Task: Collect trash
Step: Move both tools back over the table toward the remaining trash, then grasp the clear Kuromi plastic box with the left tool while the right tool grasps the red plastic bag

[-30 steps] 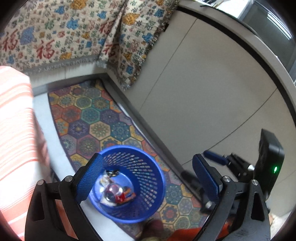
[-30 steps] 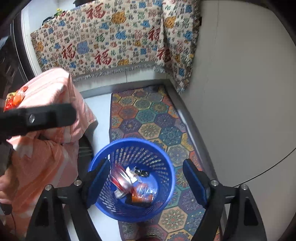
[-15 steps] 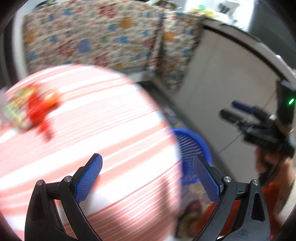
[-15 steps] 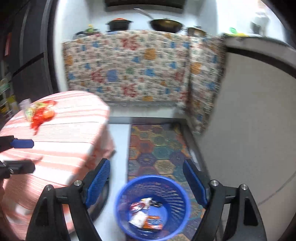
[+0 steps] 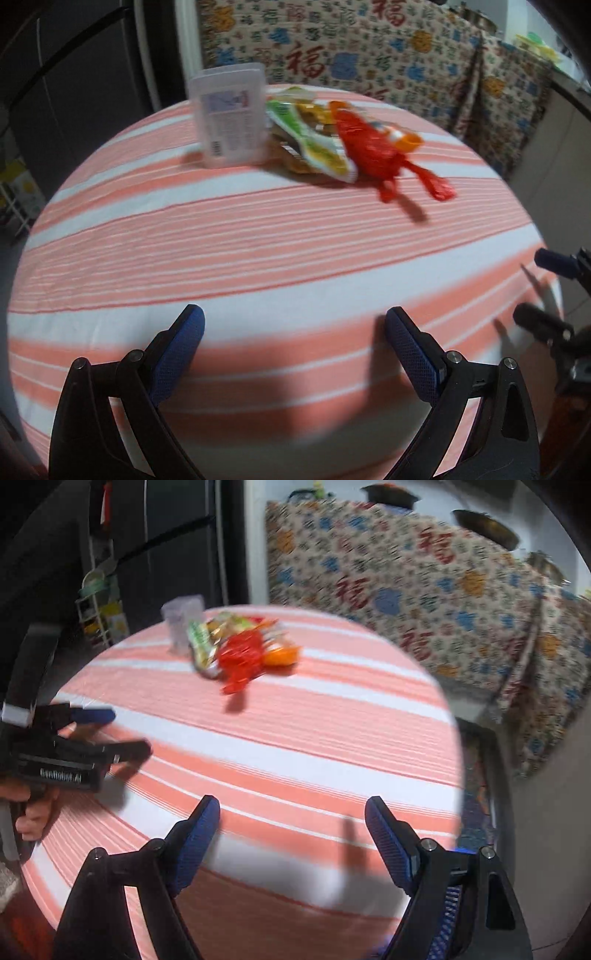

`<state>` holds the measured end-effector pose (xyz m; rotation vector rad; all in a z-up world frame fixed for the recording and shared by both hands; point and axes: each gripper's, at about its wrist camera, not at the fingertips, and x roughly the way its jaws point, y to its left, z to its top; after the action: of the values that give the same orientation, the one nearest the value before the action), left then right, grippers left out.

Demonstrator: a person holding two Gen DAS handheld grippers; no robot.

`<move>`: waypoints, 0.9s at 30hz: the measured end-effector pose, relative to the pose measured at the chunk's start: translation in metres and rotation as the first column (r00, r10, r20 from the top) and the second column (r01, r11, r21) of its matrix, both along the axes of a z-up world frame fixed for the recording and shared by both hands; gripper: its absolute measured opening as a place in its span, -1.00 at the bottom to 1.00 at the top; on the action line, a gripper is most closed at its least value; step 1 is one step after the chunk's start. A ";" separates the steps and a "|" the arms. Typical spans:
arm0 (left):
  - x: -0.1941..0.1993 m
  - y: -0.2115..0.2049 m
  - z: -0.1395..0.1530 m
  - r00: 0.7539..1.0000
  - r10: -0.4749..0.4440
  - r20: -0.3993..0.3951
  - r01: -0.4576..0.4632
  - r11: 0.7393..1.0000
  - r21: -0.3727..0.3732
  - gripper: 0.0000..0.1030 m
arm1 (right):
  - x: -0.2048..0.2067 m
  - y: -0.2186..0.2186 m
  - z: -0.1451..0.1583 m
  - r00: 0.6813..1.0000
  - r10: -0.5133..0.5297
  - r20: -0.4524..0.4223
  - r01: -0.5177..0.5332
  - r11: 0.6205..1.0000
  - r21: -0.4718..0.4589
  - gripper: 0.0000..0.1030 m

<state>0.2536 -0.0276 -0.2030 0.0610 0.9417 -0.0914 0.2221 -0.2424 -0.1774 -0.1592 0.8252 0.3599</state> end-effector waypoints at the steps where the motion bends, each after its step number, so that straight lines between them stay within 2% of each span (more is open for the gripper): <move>1: 0.004 0.004 -0.001 1.000 0.002 -0.002 -0.002 1.000 0.007 0.95 | 0.004 0.010 -0.005 1.000 0.011 -0.021 -0.012 1.000 -0.013 0.60; 4: 0.018 0.015 -0.002 1.000 0.014 -0.011 -0.014 1.000 0.011 0.99 | 0.013 0.033 -0.017 0.998 0.036 -0.051 -0.038 0.999 -0.037 0.60; 7: 0.035 0.026 -0.001 1.000 0.026 -0.009 -0.026 1.000 0.005 0.99 | 0.024 0.041 -0.016 0.998 0.033 -0.051 -0.034 0.999 -0.024 0.62; 13: 0.055 0.053 0.004 0.997 0.082 -0.011 -0.082 0.997 -0.009 0.97 | 0.042 0.047 -0.015 0.997 0.018 -0.072 -0.020 1.000 -0.021 0.77; 16: 0.059 0.071 0.033 0.992 0.118 0.048 -0.112 0.987 -0.115 0.97 | 0.043 0.046 -0.015 0.996 0.046 -0.073 -0.047 0.999 -0.022 0.77; 18: 0.069 0.080 0.065 0.983 0.144 0.110 -0.123 0.976 -0.182 0.97 | 0.042 0.046 -0.015 0.996 0.048 -0.073 -0.050 0.998 -0.023 0.77; 20: 0.088 0.081 0.092 0.975 0.160 0.155 -0.128 0.971 -0.200 0.97 | 0.042 0.047 -0.015 0.996 0.049 -0.073 -0.051 0.998 -0.024 0.77; 22: 0.115 0.079 0.110 0.965 0.181 0.189 -0.147 0.972 -0.183 0.98 | 0.041 0.047 -0.015 0.996 0.052 -0.074 -0.054 0.998 -0.026 0.77; 24: 0.148 0.075 0.112 0.970 0.178 0.163 -0.150 0.974 -0.168 0.98 | 0.040 0.048 -0.015 0.996 0.052 -0.074 -0.054 0.998 -0.026 0.77; 27: 0.182 0.065 0.091 0.985 0.153 0.082 -0.142 0.982 -0.127 0.96 | 0.041 0.047 -0.015 0.996 0.053 -0.075 -0.055 0.998 -0.026 0.77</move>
<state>0.4353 0.0376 -0.1118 -0.1154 0.8444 -0.0078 0.2632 -0.1951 -0.1921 -0.1956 0.9011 0.4072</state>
